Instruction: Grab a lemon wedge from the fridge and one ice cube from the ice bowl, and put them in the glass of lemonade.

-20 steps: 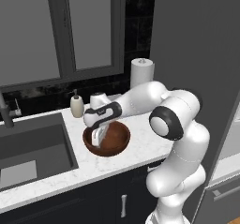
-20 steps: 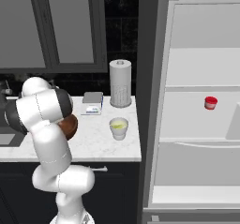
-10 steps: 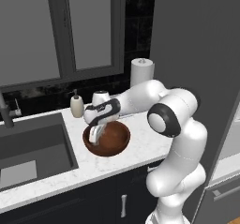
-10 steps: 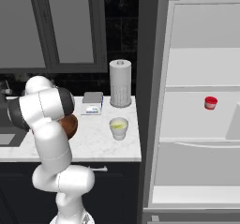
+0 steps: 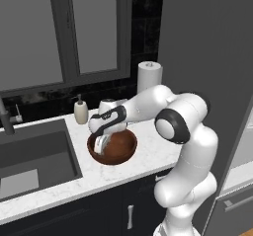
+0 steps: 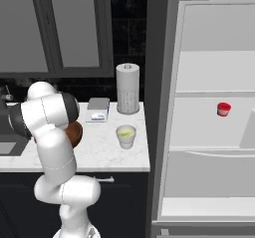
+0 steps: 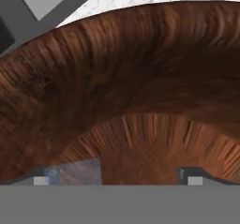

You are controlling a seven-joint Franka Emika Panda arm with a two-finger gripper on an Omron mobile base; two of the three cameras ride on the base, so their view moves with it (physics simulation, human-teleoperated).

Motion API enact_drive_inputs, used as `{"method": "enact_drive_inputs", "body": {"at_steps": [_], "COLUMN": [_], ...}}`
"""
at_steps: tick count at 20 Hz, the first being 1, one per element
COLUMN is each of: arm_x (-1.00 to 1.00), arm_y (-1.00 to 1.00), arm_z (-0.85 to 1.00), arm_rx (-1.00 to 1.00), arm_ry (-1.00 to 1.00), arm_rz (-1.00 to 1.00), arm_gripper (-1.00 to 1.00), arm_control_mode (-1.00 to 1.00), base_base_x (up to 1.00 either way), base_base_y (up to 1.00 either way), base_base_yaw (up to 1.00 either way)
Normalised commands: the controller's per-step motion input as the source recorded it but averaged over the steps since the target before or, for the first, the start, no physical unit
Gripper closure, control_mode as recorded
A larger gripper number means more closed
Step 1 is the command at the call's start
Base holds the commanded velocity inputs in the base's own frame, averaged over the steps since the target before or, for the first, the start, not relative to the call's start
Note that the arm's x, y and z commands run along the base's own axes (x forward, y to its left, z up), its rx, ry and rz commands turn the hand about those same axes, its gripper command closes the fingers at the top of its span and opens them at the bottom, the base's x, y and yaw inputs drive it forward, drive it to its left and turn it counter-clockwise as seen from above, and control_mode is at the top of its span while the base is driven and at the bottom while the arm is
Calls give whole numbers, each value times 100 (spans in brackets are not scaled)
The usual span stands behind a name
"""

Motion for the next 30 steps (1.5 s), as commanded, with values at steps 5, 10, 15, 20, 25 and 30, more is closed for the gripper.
{"method": "enact_drive_inputs", "body": {"at_steps": [5, 10, 15, 20, 25, 30], "arm_x": [0, 0, 0, 0, 0, 0], "arm_y": [8, 4, 0, 9, 0, 4], "arm_z": [-11, -46, -20, -15, -5, 0], "arm_rx": [4, 9, 5, 1, 1, 0], "arm_ry": [-2, 0, 0, 0, 2, 7], "arm_rz": [0, 0, 0, 0, 1, 6], "arm_gripper": [-100, -100, -100, 100, 100, 100], "arm_control_mode": [-100, -100, -100, -100, -100, -100], "base_base_x": [0, 0, 0, 0, 0, 0], "base_base_y": [0, 0, 0, 0, 0, 0], "base_base_yaw": [0, 0, 0, 0, 0, 0]}}
